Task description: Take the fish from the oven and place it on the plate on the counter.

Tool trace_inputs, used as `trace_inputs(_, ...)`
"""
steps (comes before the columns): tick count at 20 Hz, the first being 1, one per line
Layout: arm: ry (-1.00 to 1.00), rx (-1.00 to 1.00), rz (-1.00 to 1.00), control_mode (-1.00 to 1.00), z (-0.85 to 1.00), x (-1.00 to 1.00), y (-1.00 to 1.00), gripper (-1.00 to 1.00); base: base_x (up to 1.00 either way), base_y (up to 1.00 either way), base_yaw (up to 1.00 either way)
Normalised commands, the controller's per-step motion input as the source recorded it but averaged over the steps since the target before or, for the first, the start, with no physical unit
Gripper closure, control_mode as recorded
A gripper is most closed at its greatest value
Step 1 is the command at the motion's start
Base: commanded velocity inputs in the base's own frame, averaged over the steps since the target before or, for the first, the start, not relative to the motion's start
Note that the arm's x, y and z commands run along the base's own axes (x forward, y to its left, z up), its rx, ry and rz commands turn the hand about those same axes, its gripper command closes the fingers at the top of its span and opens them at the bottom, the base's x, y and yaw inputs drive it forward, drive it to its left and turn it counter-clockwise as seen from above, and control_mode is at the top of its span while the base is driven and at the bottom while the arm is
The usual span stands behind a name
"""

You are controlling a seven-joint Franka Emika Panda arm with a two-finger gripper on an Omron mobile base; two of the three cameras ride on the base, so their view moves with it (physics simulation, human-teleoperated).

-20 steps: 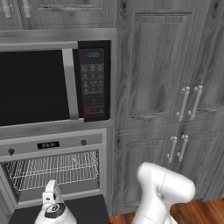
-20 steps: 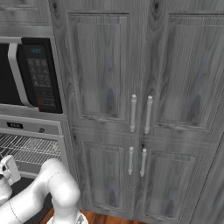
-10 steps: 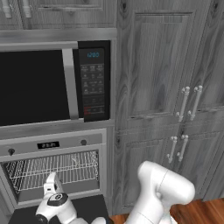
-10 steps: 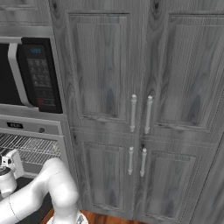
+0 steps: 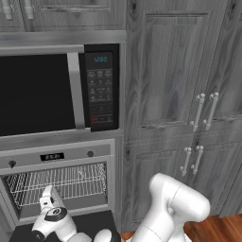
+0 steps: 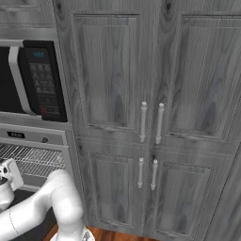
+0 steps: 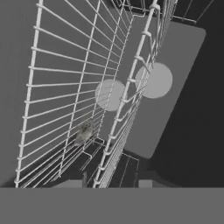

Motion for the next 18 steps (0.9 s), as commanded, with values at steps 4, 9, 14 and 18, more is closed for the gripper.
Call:
trace_inputs(4, 0.02, -0.1, 0.0, -1.0, -0.04, 0.14, -0.07, -1.0, 0.0, 0.0, 0.0)
trace_inputs(9, 0.16, -0.18, 0.0, -1.0, -0.15, 0.15, -0.09, -1.0, 0.0, 0.0, 0.0)
trace_inputs(14, 0.23, -0.25, 0.0, -1.0, -0.21, 0.07, -0.01, -1.0, 0.0, 0.0, 0.0)
trace_inputs(18, 0.23, -0.2, 0.01, -1.0, -0.14, 0.0, 0.0, -1.0, 0.0, 0.0, 0.0)
